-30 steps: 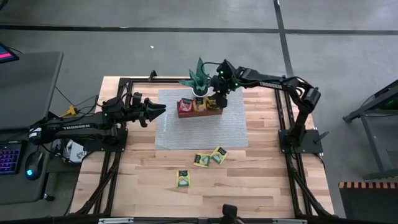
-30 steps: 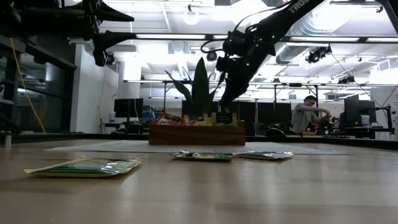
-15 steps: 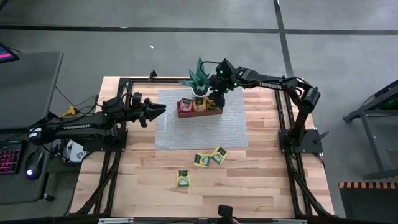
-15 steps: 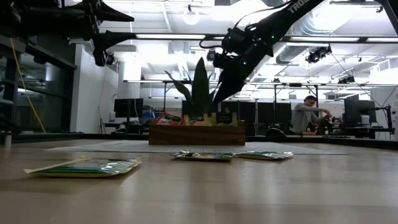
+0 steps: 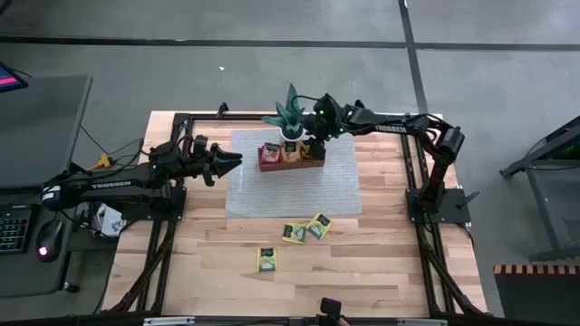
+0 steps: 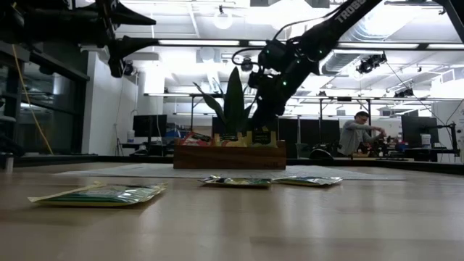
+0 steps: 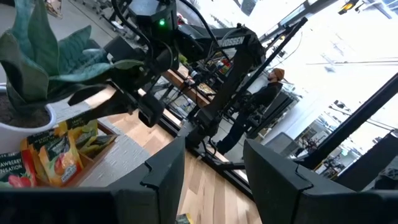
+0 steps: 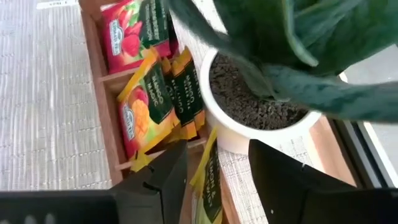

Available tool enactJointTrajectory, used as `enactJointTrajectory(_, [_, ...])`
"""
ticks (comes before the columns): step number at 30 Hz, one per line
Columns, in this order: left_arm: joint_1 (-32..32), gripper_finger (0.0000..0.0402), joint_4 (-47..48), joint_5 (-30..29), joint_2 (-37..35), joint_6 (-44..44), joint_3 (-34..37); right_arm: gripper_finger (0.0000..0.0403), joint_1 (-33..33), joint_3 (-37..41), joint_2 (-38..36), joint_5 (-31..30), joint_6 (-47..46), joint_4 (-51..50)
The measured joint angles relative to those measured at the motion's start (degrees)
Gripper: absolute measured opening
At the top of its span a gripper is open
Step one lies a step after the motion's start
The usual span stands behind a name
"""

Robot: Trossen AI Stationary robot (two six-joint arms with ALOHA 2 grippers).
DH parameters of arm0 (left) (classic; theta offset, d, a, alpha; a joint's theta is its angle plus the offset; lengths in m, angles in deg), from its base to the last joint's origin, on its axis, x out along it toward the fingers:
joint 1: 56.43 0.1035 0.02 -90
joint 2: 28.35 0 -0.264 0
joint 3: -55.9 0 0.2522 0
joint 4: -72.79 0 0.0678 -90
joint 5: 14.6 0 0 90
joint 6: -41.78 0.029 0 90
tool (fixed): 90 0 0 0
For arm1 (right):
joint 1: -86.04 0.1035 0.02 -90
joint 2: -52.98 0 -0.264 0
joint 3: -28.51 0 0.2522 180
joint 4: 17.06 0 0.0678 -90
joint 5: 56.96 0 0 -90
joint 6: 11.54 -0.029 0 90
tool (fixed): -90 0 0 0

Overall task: Pick & Place Tea
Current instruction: Put the yellow tea bag into the right section of the wooden organizer

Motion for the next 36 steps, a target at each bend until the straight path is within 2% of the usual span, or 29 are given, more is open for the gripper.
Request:
enactJointTrajectory(10, [0.0,0.0163,0.7,0.3,0.0,-0.1,0.0,0.0176,0.0,2.0,0.2,-0.3,-2.1,4.2])
enactJointTrajectory(17, [0.0,0.0163,0.7,0.4,0.0,-0.2,0.0,0.0177,-0.1,2.0,0.0,-3.6,-2.8,1.2])
enactJointTrajectory(25, [0.0,0.0163,0.9,0.4,0.0,-0.2,0.0,0.0177,-0.1,2.0,-2.0,-2.5,-2.8,-0.2])
enactJointTrajectory(36, [0.0,0.0163,0.9,0.5,0.0,-0.2,0.0,0.0177,-0.4,2.0,-7.8,-6.1,-6.9,-6.7])
